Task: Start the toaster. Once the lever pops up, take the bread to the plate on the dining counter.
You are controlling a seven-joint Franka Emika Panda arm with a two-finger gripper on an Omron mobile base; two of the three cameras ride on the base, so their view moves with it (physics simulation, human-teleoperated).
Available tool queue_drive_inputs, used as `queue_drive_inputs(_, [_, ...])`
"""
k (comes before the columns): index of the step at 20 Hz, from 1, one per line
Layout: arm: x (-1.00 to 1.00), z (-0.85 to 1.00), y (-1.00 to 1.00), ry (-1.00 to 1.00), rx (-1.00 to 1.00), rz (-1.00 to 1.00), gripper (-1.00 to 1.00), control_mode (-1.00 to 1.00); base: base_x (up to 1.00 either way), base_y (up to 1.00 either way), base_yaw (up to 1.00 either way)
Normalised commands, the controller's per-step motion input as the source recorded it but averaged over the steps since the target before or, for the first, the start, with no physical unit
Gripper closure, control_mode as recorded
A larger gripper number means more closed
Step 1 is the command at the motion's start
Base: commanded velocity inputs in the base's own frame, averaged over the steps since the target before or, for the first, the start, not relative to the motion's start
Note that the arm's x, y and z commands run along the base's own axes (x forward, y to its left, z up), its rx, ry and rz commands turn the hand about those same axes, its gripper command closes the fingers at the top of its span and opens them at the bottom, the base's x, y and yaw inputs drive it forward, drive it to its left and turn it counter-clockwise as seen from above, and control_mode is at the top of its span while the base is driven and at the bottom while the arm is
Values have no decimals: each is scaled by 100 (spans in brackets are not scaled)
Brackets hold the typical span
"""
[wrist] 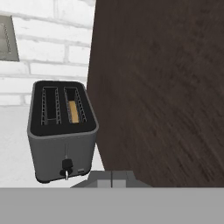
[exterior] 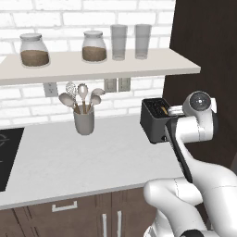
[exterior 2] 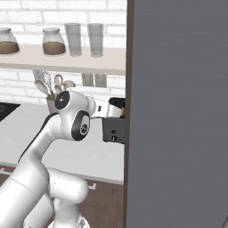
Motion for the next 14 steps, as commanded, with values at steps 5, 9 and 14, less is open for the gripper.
queue_drive_inputs(5, [0,0,0,0,0,0,100,-100,0,0,0])
queue_drive_inputs(9, [0,0,0,0,0,0,100,-100,0,0,0])
queue_drive_inputs(14, [0,0,0,0,0,0,100,-100,0,0,0])
